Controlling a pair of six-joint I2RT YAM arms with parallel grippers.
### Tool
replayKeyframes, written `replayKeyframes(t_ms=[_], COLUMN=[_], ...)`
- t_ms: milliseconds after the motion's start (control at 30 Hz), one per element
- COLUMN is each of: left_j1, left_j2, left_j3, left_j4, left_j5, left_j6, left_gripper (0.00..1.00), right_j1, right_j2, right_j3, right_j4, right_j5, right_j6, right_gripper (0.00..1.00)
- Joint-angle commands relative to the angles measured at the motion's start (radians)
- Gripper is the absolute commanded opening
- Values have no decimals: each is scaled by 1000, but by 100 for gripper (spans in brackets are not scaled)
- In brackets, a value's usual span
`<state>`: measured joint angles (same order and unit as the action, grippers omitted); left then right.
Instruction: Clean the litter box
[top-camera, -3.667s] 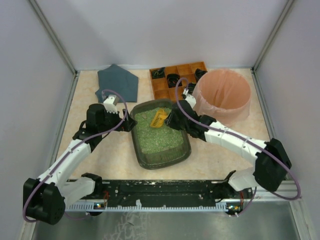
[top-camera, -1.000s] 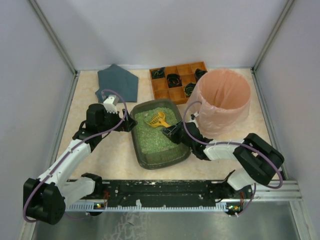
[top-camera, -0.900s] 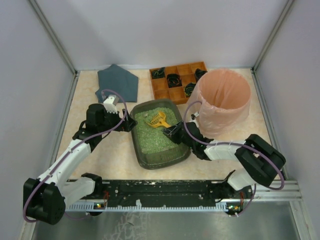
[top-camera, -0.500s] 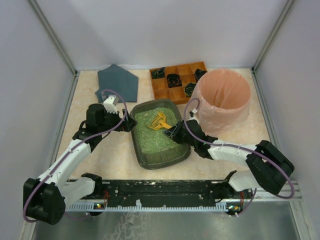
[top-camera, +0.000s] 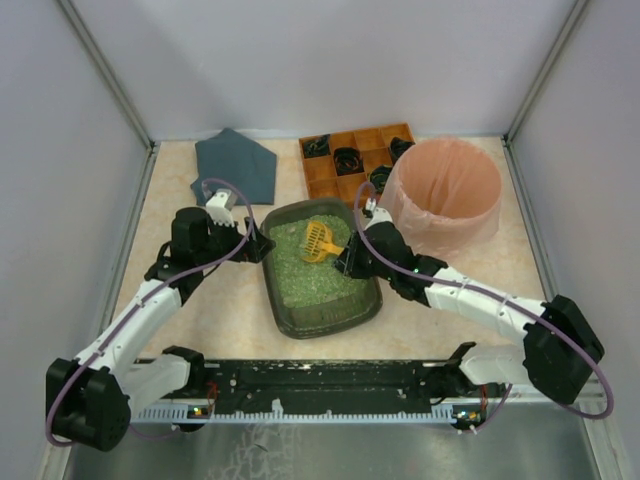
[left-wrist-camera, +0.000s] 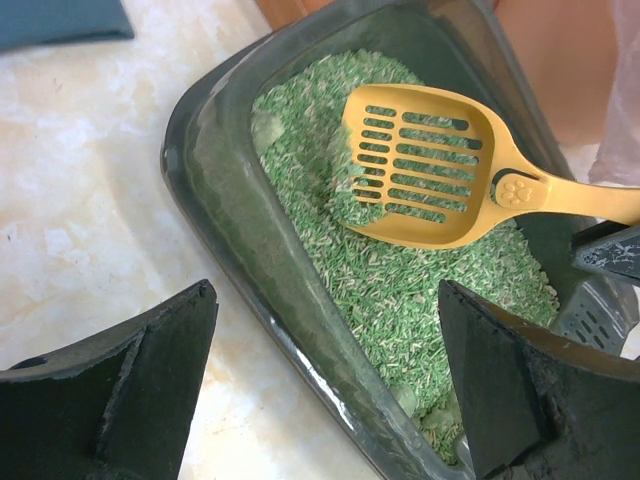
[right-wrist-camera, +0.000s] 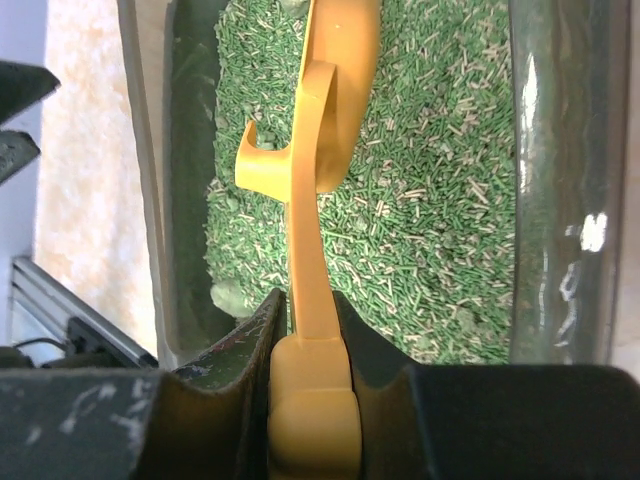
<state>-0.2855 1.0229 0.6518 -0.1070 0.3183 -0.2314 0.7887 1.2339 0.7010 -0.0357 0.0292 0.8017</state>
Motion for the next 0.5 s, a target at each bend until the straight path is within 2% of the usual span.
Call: replayKeyframes(t_ms=[0, 200, 467], left_j1=[5, 1, -80], left_j2=[-54, -189, -124], left_j3=[-30, -213, -167], left_j4=[133, 509, 646], left_j5=[61, 130, 272], left_j6=[9, 120, 305], left_gripper=[96, 99, 100], right_j1=[-2, -3, 20], right_j2=[-62, -27, 72], right_j3=[143, 343, 550], right_j4=[-176, -426, -670], right_j5=[38, 57, 107], right_j6=[-232, -445, -627], right_gripper=[0, 0, 0])
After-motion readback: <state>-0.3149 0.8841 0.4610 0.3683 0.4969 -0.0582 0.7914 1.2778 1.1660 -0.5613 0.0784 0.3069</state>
